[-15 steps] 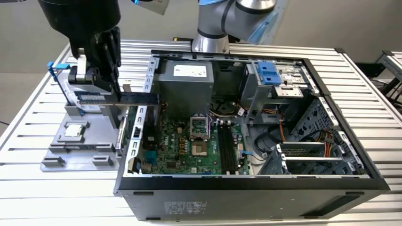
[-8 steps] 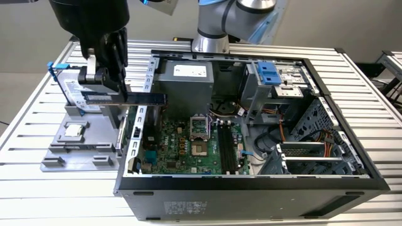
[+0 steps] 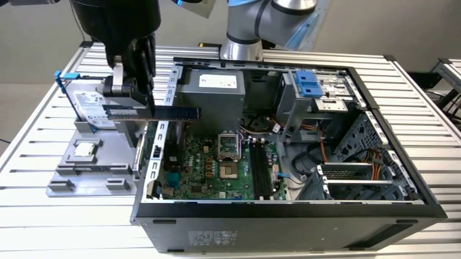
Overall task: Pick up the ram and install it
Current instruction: 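Pick up the ram and move it above insertion slot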
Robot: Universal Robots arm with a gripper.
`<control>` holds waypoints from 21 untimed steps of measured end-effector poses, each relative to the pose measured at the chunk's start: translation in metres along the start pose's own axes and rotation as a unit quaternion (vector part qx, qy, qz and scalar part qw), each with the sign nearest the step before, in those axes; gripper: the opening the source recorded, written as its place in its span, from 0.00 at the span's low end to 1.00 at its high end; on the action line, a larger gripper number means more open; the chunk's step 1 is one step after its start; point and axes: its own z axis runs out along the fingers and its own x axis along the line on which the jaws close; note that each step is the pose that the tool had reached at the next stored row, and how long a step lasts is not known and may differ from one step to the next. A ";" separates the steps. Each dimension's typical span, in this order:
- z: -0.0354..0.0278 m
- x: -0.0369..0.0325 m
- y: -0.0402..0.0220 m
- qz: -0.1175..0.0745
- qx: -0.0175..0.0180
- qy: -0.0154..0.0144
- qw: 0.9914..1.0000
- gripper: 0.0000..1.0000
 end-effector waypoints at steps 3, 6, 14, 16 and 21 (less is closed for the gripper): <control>0.0001 -0.0001 -0.0049 0.000 0.000 0.000 1.000 0.00; 0.0001 -0.0001 -0.0100 0.000 0.000 0.000 1.000 0.00; 0.0002 -0.0003 -0.0227 0.000 0.000 0.000 1.000 0.00; 0.0003 -0.0004 -0.0259 0.000 0.000 0.000 1.000 0.00; 0.0004 -0.0005 -0.0335 0.000 0.000 0.000 1.000 0.00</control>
